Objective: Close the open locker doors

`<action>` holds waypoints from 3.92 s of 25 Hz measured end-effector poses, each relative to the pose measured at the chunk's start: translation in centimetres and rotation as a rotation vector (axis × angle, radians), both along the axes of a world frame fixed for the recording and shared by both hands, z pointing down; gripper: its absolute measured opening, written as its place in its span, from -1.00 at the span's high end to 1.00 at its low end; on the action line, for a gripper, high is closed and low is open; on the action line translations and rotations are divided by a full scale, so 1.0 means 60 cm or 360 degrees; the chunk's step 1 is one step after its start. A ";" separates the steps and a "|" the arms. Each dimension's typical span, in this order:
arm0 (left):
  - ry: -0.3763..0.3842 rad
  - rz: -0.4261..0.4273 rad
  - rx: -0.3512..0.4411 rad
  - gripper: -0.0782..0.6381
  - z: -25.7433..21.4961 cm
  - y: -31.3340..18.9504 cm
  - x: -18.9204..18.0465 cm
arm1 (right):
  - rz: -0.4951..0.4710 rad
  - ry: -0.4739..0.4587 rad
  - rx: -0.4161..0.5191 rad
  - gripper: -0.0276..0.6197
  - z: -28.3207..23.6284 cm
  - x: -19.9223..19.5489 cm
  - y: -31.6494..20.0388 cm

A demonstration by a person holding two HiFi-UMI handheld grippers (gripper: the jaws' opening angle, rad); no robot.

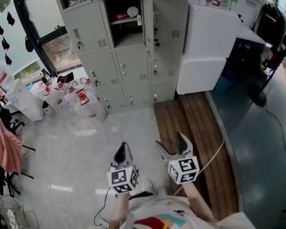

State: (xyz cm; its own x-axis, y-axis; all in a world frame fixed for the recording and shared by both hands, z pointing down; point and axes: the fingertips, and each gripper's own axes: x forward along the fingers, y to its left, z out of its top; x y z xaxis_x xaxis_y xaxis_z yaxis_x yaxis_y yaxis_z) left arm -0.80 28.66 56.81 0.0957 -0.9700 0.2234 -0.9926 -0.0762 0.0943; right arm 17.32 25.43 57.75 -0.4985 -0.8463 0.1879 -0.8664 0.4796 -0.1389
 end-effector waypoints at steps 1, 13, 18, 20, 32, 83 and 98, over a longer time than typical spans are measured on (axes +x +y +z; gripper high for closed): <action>0.0001 0.0002 0.0000 0.76 0.000 -0.001 -0.001 | -0.0003 0.0008 -0.0002 -0.25 0.002 -0.001 0.000; 0.0019 0.0052 0.0039 0.76 -0.010 -0.036 -0.029 | 0.0004 0.0057 0.0019 -0.25 0.002 -0.028 -0.024; 0.0028 0.0089 0.0064 0.76 -0.018 -0.054 -0.052 | 0.0027 0.0061 0.0024 -0.25 0.003 -0.053 -0.040; 0.0089 0.0096 0.0075 0.76 -0.024 -0.062 -0.060 | 0.0027 0.0065 0.0038 -0.25 0.001 -0.064 -0.048; 0.0046 0.0098 0.0163 0.76 -0.059 -0.192 -0.065 | -0.0059 0.0048 0.0131 -0.25 -0.040 -0.092 -0.190; -0.0083 0.0060 0.0309 0.76 -0.179 -0.753 -0.005 | -0.0374 -0.0036 0.0565 -0.25 -0.269 -0.069 -0.776; -0.0053 -0.0003 0.0293 0.76 -0.177 -0.741 -0.041 | -0.0734 0.0098 0.0604 -0.25 -0.357 -0.140 -0.853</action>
State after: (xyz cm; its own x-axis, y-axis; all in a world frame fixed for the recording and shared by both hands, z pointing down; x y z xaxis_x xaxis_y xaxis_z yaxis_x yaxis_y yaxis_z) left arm -3.26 -15.78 46.17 0.0896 -0.9949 0.0453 -0.9951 -0.0876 0.0462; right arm 8.94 -25.73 36.34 -0.8282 -0.5586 -0.0452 -0.5579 0.8144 0.1594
